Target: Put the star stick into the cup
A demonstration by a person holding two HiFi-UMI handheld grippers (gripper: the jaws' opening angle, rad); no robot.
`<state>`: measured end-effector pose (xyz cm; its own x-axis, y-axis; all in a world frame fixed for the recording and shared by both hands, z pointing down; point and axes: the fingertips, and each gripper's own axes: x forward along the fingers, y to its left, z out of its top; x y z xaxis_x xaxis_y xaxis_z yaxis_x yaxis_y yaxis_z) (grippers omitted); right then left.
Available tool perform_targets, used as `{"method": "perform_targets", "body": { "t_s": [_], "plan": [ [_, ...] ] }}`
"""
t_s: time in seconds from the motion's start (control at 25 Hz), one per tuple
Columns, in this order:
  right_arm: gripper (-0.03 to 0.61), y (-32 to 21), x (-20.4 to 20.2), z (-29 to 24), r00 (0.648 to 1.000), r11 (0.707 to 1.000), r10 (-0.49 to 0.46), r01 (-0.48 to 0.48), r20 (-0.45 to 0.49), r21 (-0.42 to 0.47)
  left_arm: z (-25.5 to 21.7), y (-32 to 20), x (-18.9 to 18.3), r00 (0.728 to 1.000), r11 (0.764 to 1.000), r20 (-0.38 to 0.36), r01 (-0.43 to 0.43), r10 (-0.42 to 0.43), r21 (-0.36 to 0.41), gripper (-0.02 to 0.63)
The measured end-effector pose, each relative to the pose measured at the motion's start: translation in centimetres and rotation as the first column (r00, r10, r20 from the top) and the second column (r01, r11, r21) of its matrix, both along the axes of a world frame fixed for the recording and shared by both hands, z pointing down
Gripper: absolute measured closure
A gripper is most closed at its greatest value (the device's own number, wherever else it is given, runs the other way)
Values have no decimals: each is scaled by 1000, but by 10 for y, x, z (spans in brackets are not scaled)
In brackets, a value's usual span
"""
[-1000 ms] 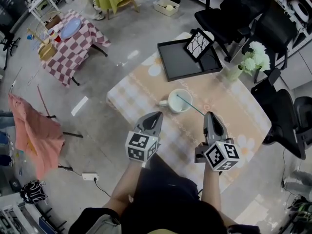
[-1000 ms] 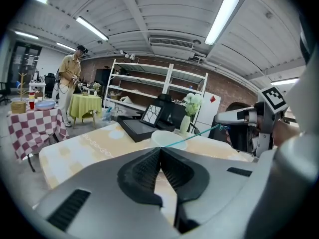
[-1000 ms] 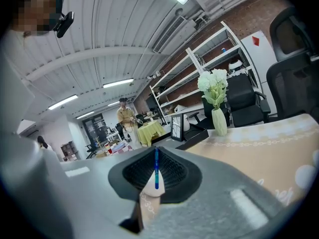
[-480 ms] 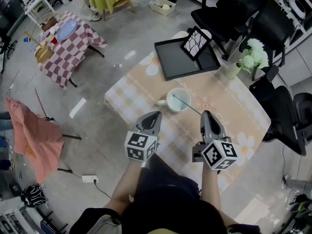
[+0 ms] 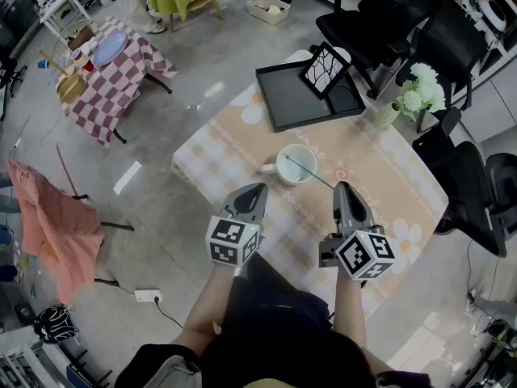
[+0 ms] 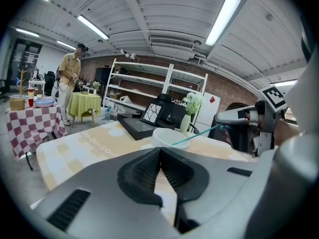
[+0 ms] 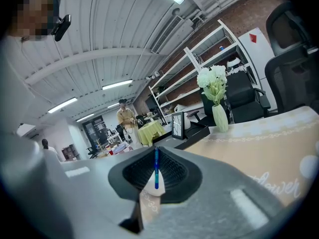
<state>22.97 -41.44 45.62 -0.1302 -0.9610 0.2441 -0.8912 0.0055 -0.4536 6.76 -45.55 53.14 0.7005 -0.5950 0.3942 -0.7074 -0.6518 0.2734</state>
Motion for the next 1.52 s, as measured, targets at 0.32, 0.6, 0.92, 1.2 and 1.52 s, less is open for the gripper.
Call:
{"method": "perform_targets", "body": {
  "t_s": [0.32,0.6,0.92,1.2,1.52],
  "plan": [
    [555,0,0,-2,1000,1000,-5,5,9,9,-1,-1,1,1000,1000,-3,-1,1,3,603],
    [445,1,-1,-4,999,1000,-15,14,31,18,-4,2,4,1000,1000,-18,-10,10,1,603],
    [364,7,-3,-7,999,1000,-12,11,33,28,-6,8,2,1000,1000,-20,-13,13,5,603],
    [351,23,-5,-15,1000,999,-10,10,16,44,-12,22,4,999,999,-19,-31,32,14,603],
    [351,45,-10,-22,1000,998,2,-2,6,58,-20,41,-2,999,998,-21,-45,46,33,603]
  ]
}}
